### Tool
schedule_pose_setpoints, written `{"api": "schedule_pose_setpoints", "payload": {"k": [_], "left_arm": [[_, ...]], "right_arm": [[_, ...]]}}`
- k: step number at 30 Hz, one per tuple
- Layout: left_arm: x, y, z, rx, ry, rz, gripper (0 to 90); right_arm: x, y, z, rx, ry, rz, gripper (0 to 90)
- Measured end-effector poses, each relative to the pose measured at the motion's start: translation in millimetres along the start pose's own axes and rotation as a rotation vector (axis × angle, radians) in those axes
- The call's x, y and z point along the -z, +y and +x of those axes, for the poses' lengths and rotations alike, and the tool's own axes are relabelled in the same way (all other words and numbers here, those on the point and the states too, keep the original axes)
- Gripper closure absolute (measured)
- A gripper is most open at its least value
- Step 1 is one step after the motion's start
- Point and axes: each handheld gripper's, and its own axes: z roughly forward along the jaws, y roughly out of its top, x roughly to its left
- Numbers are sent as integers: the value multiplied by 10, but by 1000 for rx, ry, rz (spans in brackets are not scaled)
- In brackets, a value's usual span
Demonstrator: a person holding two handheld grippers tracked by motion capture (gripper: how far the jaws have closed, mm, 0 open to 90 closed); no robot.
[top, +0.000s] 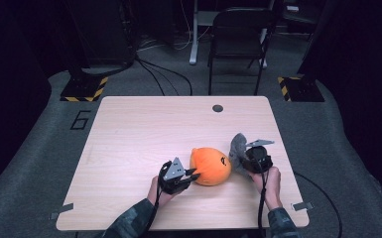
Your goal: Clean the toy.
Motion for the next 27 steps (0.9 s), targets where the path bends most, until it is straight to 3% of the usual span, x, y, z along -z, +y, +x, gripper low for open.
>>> {"api": "schedule_pose_setpoints", "payload": {"k": [1, 4, 7, 9, 11, 15, 17, 20, 21, 22, 27], "left_arm": [[0, 0, 1, -1, 0, 0, 765], [0, 1, 3, -4, 0, 0, 763], [0, 3, 3, -8, 1, 3, 751], [5, 0, 17, -12, 7, 12, 730], [11, -3, 44, -9, 6, 6, 678], [36, 4, 62, -14, 6, -10, 527], [45, 9, 58, -49, 26, -4, 393], [43, -10, 71, -119, 38, 24, 276], [21, -25, 83, -120, 24, 41, 220], [5, -42, 89, -137, 46, 53, 180], [-86, -97, 92, -190, 46, 94, 107]], "right_arm": [[130, 55, 27, -5, 17, -52, 747], [323, 151, 204, 43, 65, -117, 747], [262, 188, 499, 117, 91, -81, 747], [123, 172, 607, 151, 78, -42, 749], [28, 171, 626, 152, 71, -36, 751], [6, 180, 613, 149, 71, -36, 751], [-9, 183, 597, 149, 79, -37, 752], [-28, 193, 583, 151, 81, -35, 752], [-34, 195, 579, 147, 81, -35, 752], [-37, 197, 581, 131, 79, -30, 751], [-52, 202, 559, 126, 86, -27, 751]]}}
